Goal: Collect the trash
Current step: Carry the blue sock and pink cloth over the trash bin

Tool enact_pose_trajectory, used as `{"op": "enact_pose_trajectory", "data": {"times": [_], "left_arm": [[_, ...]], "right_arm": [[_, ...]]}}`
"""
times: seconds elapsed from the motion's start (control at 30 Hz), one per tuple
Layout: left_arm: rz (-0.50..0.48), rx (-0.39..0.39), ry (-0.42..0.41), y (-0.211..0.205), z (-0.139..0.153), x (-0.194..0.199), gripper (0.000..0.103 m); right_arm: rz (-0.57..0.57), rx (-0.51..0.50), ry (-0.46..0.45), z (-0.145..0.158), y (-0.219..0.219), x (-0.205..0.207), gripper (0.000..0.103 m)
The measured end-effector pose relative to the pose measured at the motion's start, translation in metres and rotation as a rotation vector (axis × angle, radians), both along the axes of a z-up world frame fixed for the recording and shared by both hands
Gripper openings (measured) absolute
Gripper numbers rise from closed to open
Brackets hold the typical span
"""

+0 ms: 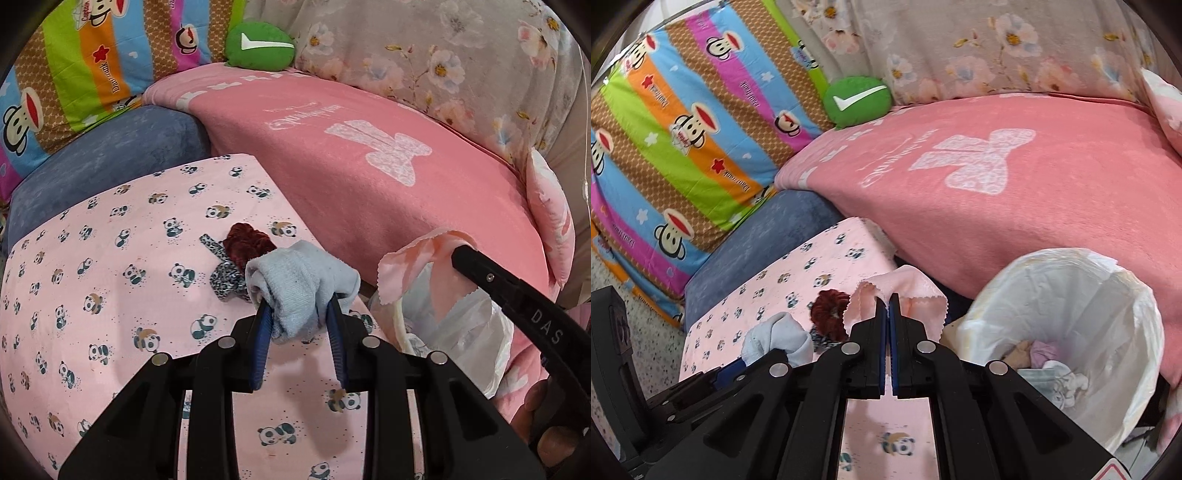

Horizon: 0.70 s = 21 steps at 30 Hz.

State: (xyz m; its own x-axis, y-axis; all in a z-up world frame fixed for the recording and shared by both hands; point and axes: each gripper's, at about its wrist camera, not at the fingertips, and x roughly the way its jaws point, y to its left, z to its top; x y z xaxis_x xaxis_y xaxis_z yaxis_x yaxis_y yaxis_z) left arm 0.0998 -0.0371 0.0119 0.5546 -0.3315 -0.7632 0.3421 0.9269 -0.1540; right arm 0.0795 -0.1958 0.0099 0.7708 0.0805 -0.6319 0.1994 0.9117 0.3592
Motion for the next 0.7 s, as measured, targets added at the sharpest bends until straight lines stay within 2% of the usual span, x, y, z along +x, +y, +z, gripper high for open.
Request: {"op": "enact_pose_trajectory", "data": {"times": [0.4,0.7], "left_arm": [[-0.123,0.022,0.014,-0.063,-0.005,-0.019,0.028],[-0.196,0.023,0.031,-0.1,-0.01,-0.028,0.029]], "right_arm": [[-0.114,0.019,0.028,-0.016,-0.068,-0.028,0.003],[-0.169,0.027,0.049,-0.026,-0.098,-0.043,0.003]]}}
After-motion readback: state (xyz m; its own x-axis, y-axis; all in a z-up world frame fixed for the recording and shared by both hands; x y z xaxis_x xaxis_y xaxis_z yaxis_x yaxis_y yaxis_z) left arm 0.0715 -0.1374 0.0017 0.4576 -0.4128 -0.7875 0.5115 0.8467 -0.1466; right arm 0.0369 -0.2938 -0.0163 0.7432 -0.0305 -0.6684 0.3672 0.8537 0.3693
